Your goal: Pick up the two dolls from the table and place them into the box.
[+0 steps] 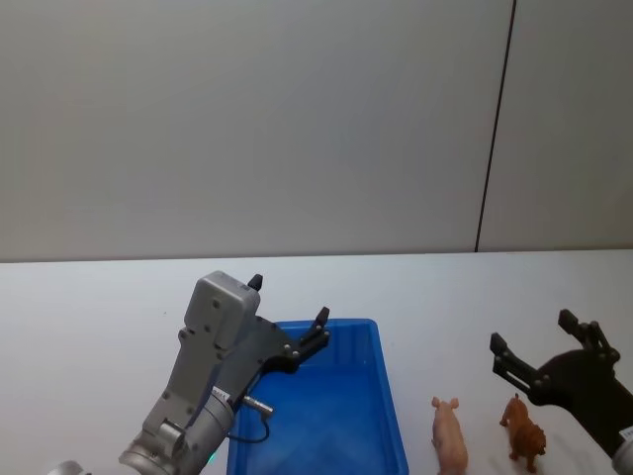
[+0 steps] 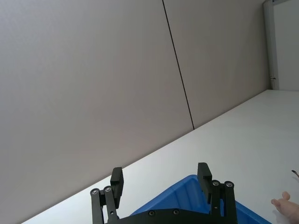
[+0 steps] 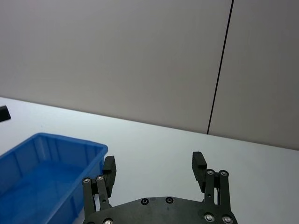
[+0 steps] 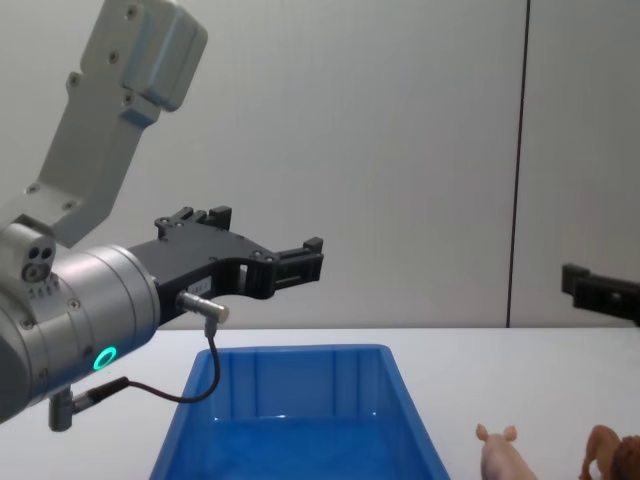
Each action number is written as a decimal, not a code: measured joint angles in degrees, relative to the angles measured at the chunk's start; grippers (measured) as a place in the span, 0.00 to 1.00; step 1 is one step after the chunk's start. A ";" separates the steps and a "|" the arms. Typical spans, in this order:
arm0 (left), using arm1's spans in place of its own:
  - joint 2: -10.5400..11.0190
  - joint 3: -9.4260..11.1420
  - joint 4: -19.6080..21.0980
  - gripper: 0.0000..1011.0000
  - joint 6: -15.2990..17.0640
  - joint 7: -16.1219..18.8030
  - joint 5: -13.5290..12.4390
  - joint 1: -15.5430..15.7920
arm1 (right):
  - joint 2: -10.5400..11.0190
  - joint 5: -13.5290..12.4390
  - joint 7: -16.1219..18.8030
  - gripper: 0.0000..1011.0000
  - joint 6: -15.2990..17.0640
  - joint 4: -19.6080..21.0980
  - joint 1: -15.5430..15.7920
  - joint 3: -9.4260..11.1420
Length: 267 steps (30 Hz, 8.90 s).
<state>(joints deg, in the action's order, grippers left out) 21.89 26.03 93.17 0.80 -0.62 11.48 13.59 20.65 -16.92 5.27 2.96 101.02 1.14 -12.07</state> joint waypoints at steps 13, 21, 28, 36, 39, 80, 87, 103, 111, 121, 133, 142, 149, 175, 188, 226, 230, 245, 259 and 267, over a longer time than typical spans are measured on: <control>0.00 0.00 0.00 0.99 0.00 0.00 0.00 0.00 | 3.74 -1.31 4.08 0.99 5.22 -1.31 1.30 2.01; 0.00 0.00 0.00 0.99 0.00 0.00 0.00 0.00 | 4.72 -1.51 6.57 0.99 8.36 -3.25 1.42 2.35; 0.00 0.00 0.00 0.99 0.00 0.00 0.00 0.00 | 4.56 -1.48 8.03 0.99 10.34 -5.12 0.86 2.02; 0.00 0.00 0.00 0.99 0.00 0.00 0.00 0.00 | 3.85 -1.44 9.07 0.97 12.01 -7.27 0.00 1.48; 0.00 0.00 0.00 0.99 0.00 0.00 0.00 0.00 | 3.55 -1.49 9.26 0.91 12.38 -7.95 -0.32 1.33; 0.00 0.00 0.00 0.99 0.00 0.00 0.00 0.00 | 1.77 -0.16 13.94 0.42 5.06 -5.55 -3.49 0.33; 0.00 0.00 0.00 0.99 0.00 0.00 0.00 0.00 | 0.28 0.56 17.92 0.42 5.23 -5.12 -5.84 -0.79; 0.00 0.00 0.00 0.99 0.00 0.00 0.00 0.00 | -5.13 1.72 26.21 0.58 11.31 -9.41 -12.33 -4.59; 0.00 0.00 0.00 0.99 0.00 0.00 0.00 0.00 | -6.03 1.81 27.62 0.84 12.17 -11.09 -13.69 -5.32; 0.00 0.00 0.00 0.99 0.00 0.00 0.00 0.00 | -4.74 0.88 26.95 0.99 11.33 -11.09 -13.27 -4.55; 0.00 0.00 0.00 0.99 0.00 0.00 0.00 0.00 | -1.70 0.33 23.49 0.99 11.28 -9.48 -10.35 -3.14; 0.00 0.00 0.00 0.99 0.00 0.00 0.00 0.00 | -0.30 0.99 22.07 0.99 12.97 -9.50 -8.73 -2.91; 0.00 0.00 0.00 0.99 0.00 0.00 0.00 0.00 | 0.05 2.09 21.40 0.99 14.92 -11.03 -8.27 -3.19; 0.00 0.00 0.00 0.99 0.00 0.00 0.00 0.00 | -2.08 2.47 19.86 0.54 17.36 -17.09 -10.02 -4.80; 0.00 0.00 0.00 0.99 0.00 0.00 0.00 0.00 | -2.10 1.86 16.95 0.38 14.84 -16.43 -9.56 -4.78; 0.00 0.00 0.00 0.99 0.00 0.00 0.00 0.00 | -7.58 2.80 26.34 0.69 18.07 -14.01 -18.22 -7.61; 0.00 0.00 0.00 0.99 0.00 0.00 0.00 0.00 | -7.96 3.04 26.74 0.80 18.18 -14.54 -18.86 -7.87; 0.00 0.00 0.00 0.99 0.00 0.00 0.00 0.00 | -4.24 1.80 26.95 0.99 14.14 -12.82 -16.60 -5.93; 0.10 -0.05 0.19 0.99 0.22 0.17 -0.17 -0.21 | 0.33 -0.52 26.50 0.99 9.99 -10.96 -12.82 -3.51; 1.55 -0.38 2.49 0.99 2.09 2.56 -0.64 -2.07 | 1.28 -1.01 26.36 0.99 9.06 -10.60 -12.02 -3.00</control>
<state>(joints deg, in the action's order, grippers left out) 23.45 25.65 95.66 2.88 1.94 10.84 11.52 21.93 -17.93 31.63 12.02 90.42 -10.88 -15.07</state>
